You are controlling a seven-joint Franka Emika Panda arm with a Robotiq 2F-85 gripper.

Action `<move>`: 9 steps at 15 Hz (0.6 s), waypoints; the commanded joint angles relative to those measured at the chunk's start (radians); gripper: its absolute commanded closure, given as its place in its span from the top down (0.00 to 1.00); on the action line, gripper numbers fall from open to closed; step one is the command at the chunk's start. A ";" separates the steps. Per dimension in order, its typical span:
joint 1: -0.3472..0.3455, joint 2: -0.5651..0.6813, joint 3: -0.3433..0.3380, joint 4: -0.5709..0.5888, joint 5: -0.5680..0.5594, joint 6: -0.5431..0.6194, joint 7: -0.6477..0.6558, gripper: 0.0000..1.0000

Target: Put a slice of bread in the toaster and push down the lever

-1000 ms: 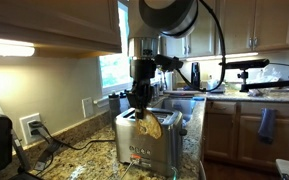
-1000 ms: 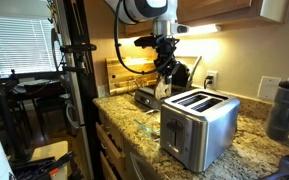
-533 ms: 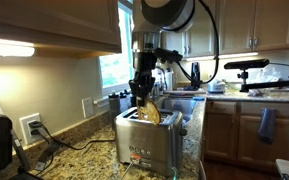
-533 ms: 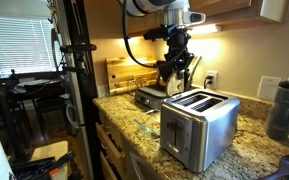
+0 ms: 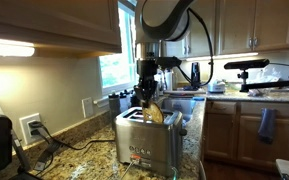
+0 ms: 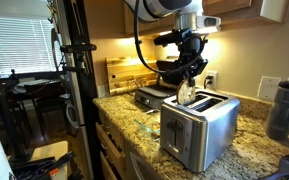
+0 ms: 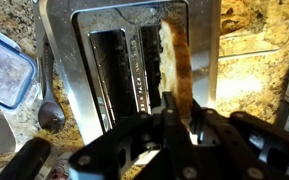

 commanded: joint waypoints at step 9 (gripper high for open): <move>-0.004 0.146 0.002 0.118 -0.010 0.023 -0.055 0.38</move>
